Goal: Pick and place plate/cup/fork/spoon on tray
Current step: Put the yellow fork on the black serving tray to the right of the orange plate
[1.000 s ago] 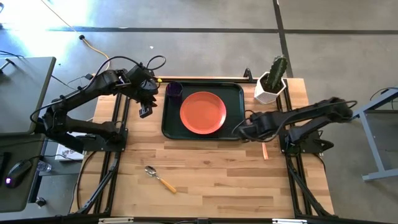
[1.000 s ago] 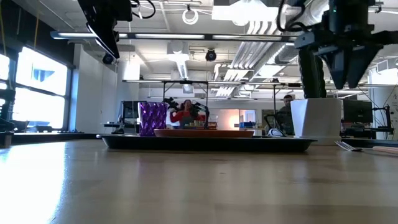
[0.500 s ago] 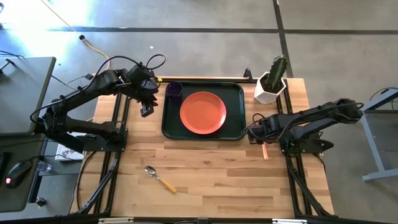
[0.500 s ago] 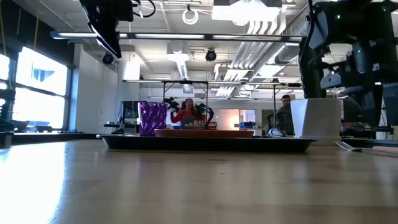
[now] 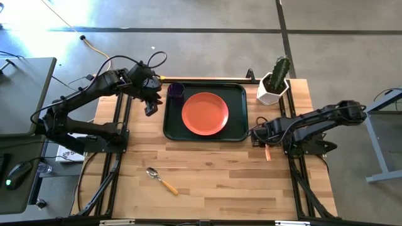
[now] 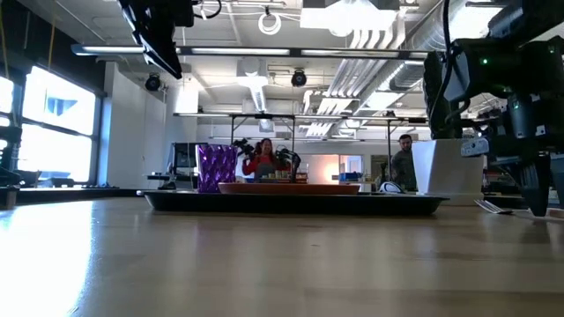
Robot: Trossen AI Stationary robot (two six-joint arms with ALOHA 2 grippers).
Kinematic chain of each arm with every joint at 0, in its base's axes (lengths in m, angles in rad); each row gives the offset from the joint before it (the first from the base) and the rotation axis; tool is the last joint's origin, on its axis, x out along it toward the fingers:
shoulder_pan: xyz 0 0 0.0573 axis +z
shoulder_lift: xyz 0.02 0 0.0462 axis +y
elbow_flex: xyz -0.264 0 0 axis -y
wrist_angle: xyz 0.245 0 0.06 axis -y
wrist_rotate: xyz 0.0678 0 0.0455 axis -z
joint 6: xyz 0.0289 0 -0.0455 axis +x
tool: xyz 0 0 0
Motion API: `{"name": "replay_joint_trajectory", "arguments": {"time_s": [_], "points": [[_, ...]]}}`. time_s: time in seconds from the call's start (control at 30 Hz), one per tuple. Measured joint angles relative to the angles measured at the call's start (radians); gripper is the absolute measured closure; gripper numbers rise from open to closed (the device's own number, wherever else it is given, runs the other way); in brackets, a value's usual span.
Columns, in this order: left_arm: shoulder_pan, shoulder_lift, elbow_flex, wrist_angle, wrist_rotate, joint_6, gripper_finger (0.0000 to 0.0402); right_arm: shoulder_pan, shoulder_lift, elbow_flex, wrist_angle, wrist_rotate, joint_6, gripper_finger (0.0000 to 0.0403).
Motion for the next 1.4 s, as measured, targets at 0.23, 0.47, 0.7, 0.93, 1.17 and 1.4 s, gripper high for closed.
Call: {"name": "replay_joint_trajectory", "arguments": {"time_s": [0.23,0.47,0.7,0.93,1.17,1.4], "points": [[0.000,0.000,0.000,0.009,0.000,0.000,0.0284,-0.004,-0.002,-0.034,0.050,-0.029,0.005,0.0259],[0.000,0.000,0.000,0.009,-0.001,0.000,0.0284,-0.004,-0.001,-0.034,0.065,-0.032,0.025,0.0344],[0.000,0.000,0.000,0.009,-0.001,-0.012,0.0284,-0.003,0.000,-0.022,0.058,-0.030,0.032,0.0382],[0.000,0.000,0.000,0.009,-0.001,-0.017,0.0284,-0.003,0.003,0.019,0.044,-0.002,0.065,0.0382],[0.000,0.000,0.000,0.009,-0.001,-0.017,0.0284,-0.002,0.002,0.100,0.021,0.055,0.080,0.0382],[0.000,0.000,0.000,0.009,-0.001,-0.017,0.0284,-0.002,0.002,0.239,-0.040,0.183,0.080,0.0381]]}}
